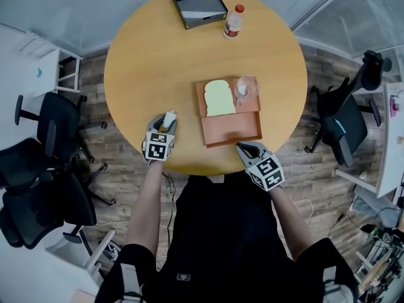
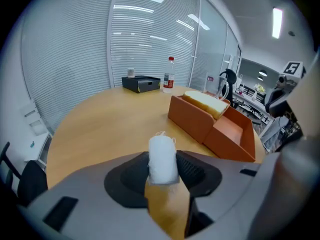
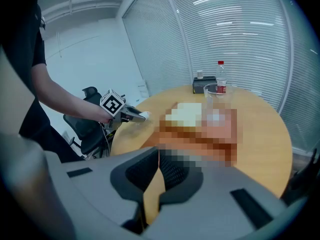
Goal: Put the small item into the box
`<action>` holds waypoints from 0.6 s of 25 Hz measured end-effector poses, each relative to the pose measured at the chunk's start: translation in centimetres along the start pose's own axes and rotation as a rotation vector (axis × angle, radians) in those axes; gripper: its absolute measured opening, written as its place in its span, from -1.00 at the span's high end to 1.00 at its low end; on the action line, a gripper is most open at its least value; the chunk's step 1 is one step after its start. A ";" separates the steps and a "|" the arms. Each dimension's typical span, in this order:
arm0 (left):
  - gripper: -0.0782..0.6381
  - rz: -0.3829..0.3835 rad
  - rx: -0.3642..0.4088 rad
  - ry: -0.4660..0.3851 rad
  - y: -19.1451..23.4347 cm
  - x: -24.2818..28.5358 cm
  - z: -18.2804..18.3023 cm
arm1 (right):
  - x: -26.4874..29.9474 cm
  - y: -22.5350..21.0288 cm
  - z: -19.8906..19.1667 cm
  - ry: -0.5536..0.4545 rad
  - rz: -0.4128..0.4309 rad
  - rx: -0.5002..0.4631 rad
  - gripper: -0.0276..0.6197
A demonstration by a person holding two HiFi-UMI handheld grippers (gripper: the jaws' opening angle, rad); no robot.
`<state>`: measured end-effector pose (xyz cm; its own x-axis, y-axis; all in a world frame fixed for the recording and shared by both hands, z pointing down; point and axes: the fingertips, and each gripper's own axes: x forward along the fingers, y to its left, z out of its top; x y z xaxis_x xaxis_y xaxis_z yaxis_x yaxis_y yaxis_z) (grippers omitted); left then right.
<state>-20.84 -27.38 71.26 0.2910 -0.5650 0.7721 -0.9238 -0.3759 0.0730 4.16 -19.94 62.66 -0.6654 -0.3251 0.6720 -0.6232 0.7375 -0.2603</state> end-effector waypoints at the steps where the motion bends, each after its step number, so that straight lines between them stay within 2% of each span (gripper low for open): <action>1: 0.29 -0.001 -0.011 -0.021 -0.2 -0.4 0.4 | 0.0 0.0 0.1 -0.004 0.000 0.000 0.90; 8: 0.29 -0.037 -0.033 -0.146 -2.0 -3.3 2.9 | 0.4 0.3 0.2 -0.018 -0.001 0.000 0.90; 15: 0.29 -0.125 0.016 -0.183 -6.2 -4.5 4.6 | 0.0 -0.2 0.0 -0.031 -0.043 0.016 0.90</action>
<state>-15.28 -25.90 64.39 0.4449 -0.6365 0.6300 -0.8739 -0.4624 0.1500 4.27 -20.07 62.75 -0.6504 -0.3745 0.6608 -0.6577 0.7129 -0.2433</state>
